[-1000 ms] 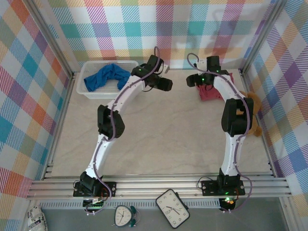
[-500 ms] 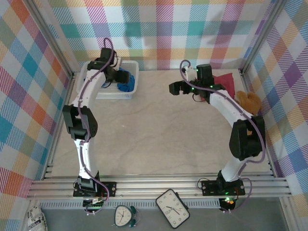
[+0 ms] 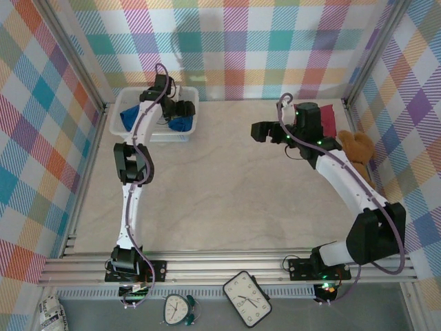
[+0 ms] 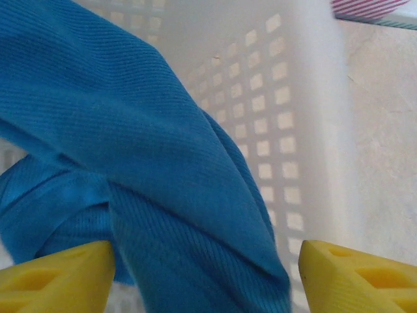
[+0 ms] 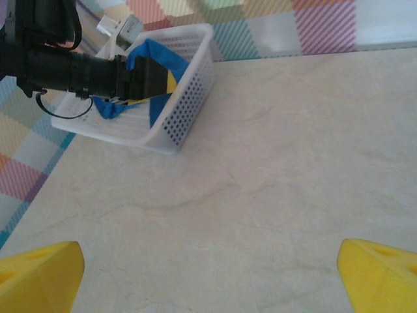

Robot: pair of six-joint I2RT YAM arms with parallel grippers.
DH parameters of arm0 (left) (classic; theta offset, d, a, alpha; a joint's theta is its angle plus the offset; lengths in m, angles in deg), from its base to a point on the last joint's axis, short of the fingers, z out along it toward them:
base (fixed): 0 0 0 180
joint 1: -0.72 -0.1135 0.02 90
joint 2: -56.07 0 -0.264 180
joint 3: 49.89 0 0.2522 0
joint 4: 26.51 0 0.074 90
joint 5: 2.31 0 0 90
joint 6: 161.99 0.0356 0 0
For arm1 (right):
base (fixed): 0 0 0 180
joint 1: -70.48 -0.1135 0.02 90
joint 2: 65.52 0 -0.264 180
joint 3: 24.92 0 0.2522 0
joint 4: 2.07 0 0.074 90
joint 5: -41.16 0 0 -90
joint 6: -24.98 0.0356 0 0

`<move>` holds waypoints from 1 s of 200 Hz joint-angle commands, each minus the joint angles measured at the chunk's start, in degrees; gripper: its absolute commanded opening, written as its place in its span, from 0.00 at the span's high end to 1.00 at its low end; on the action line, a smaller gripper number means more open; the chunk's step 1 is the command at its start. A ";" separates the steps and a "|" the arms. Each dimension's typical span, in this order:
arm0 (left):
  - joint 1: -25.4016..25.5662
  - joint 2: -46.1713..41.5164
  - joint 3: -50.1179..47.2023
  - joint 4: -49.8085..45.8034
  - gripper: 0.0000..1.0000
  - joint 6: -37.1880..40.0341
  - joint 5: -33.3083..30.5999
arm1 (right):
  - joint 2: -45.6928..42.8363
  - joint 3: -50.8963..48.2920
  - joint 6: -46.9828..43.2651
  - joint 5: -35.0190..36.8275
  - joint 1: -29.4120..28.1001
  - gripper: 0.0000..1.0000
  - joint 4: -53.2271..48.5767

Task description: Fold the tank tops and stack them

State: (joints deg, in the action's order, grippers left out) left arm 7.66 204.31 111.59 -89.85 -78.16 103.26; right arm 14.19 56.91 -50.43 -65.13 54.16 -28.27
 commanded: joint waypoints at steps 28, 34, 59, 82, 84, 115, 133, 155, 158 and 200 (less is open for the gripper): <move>-1.02 2.88 2.46 -1.29 0.46 -4.68 1.57 | -4.05 -3.79 0.91 -2.66 2.95 0.01 -1.28; -1.21 2.98 2.46 -0.94 0.54 -5.25 2.37 | -3.73 -3.50 1.58 -3.62 3.50 0.01 -1.79; -1.31 2.26 2.52 0.25 0.86 -5.86 4.22 | -2.16 -2.77 3.42 -3.24 4.19 0.01 -3.15; -1.31 -0.10 2.86 -0.54 0.99 -4.96 4.54 | -1.94 -3.67 4.17 -4.26 4.19 0.01 -1.92; -1.31 -0.40 2.89 -0.65 0.99 -4.87 4.44 | -1.86 -3.70 4.27 -4.27 4.23 0.01 -1.84; -1.38 -7.54 2.81 -3.06 1.00 -3.03 2.88 | -0.51 -3.54 5.68 -9.25 4.21 0.01 0.21; -1.40 -12.94 2.51 -4.50 1.00 -2.29 2.67 | -0.39 -3.57 5.98 -10.33 4.25 0.01 0.94; -1.32 -19.89 1.82 -6.01 1.00 -1.44 1.85 | -0.34 -3.96 5.82 -13.07 4.19 0.01 2.13; -1.32 -20.91 1.79 -6.37 1.00 -1.39 1.95 | -0.19 -4.00 5.84 -13.41 4.23 0.01 2.34; 0.48 -33.30 1.02 -8.84 1.00 -1.41 2.58 | 0.20 -3.74 5.84 -15.27 3.68 0.01 4.17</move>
State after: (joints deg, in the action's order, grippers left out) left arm 6.98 179.29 112.42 -96.17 -81.13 105.23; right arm 13.71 53.42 -44.66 -77.29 58.38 -27.18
